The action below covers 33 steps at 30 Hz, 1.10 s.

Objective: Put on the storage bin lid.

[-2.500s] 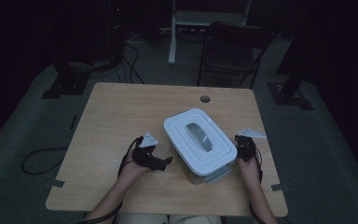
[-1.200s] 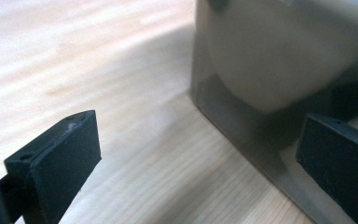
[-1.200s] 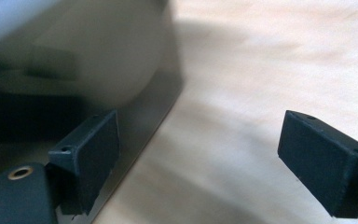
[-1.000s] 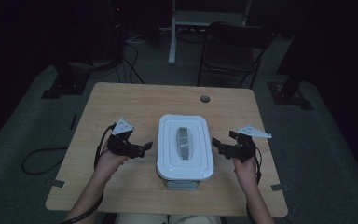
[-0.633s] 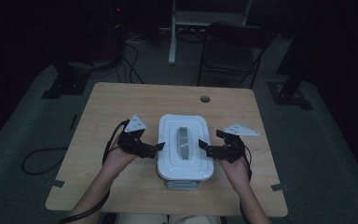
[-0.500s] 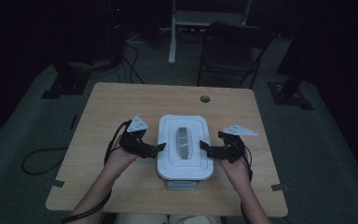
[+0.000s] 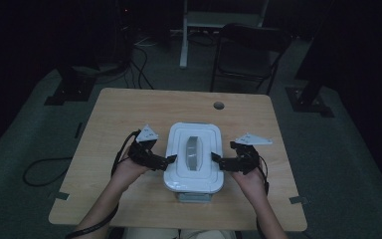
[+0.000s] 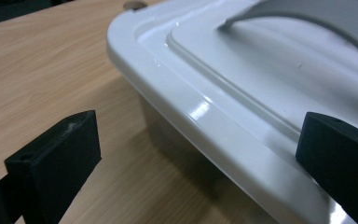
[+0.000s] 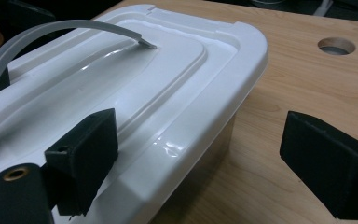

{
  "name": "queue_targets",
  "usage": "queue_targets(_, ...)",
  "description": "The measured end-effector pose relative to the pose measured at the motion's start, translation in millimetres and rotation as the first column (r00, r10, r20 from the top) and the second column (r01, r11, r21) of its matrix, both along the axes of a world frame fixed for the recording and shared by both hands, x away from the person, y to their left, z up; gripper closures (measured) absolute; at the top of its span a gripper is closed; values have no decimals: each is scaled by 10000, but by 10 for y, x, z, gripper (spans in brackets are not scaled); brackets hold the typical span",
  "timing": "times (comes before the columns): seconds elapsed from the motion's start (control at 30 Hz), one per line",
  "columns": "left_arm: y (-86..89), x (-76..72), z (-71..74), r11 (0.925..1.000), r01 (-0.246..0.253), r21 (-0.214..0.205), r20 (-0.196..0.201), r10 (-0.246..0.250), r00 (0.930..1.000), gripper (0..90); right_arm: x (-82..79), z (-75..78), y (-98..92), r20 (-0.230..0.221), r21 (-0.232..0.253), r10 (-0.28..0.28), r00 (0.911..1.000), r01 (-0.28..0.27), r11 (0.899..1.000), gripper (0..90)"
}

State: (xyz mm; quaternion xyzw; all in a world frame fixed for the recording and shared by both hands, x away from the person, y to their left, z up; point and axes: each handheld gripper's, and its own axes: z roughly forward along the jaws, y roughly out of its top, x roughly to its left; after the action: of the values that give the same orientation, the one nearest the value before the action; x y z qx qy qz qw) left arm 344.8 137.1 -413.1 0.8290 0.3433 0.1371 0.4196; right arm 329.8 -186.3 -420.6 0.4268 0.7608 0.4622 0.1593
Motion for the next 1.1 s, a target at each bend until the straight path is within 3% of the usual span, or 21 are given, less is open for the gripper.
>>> queue_targets(0.07, 2, 20, -40, 9998, -34, -185, -388, 27, 9992, 10, 9, 11, 36, 34, -320, -50, 10000, 51, 9995, 114)
queue_targets(0.17, -66, -24, -68, 9998, 2, -177, -156, -4, 9999, 10, 17, -21, 54, 1, -570, -229, 9997, 228, 9981, 117)
queue_targets(0.27, -81, -9, -70, 9998, 49, -196, -184, -53, 9998, 10, 8, -90, 13, -24, 26, -376, 9993, 376, 9993, 121)
queue_targets(0.43, -45, 11, -122, 9976, 3, -698, -382, -30, 9993, 10, -3, -98, 21, 138, 39, -380, 9992, 380, 9993, 122)
queue_targets(0.63, -76, 19, -84, 9995, -76, -291, -81, 74, 9999, 10, 9, -106, 7, 21, 162, -372, 9993, 371, 9992, 122)
queue_targets(0.8, -77, 31, -78, 9995, -61, -301, -197, 55, 9998, 10, 3, -105, 12, 109, 130, -383, 9992, 381, 9992, 122)
queue_targets(0.93, -116, 7, -33, 9998, -134, 153, 62, 133, 9999, 10, 1, -73, 31, 129, -149, -408, 9991, 410, 9990, 121)
queue_targets(1.0, -122, 5, -22, 9996, -137, 240, 64, 136, 9999, 10, -7, -49, 51, 240, -446, -451, 9987, 461, 9979, 121)
queue_targets(1.1, -136, -10, -7, 9991, -212, 363, 166, 206, 9997, 11, -4, -33, 60, 147, -505, -504, 9986, 511, 9974, 121)
